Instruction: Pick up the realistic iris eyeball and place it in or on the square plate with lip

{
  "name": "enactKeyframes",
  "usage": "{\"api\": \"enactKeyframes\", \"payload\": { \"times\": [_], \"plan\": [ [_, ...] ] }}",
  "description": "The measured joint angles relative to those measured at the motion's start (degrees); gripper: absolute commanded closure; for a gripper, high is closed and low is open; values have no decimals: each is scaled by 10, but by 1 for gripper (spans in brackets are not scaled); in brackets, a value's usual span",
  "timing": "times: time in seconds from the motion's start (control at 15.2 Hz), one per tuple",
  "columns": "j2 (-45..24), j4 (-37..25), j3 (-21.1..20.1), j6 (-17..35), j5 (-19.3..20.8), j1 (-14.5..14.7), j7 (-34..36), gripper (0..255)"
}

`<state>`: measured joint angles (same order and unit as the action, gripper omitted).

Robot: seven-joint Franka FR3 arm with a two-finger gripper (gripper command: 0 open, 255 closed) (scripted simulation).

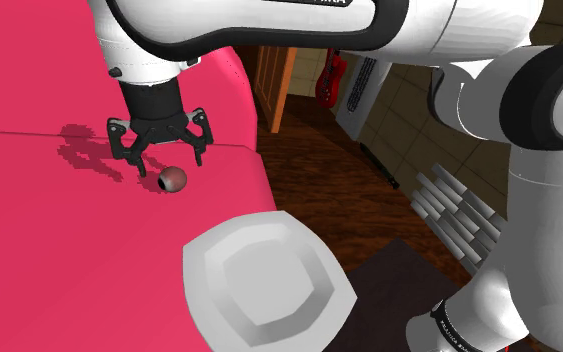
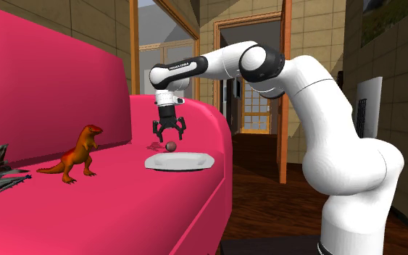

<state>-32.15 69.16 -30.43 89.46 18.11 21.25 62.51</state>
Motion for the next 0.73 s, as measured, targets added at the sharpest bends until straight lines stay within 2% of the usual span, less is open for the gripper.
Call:
{"api": "enactKeyframes", "payload": {
  "times": [0.33,0.73],
  "plan": [
    [10,53,-1,42,-2,-12,5,0],
    [8,55,0,46,-1,-12,4,0]
  ]
}}
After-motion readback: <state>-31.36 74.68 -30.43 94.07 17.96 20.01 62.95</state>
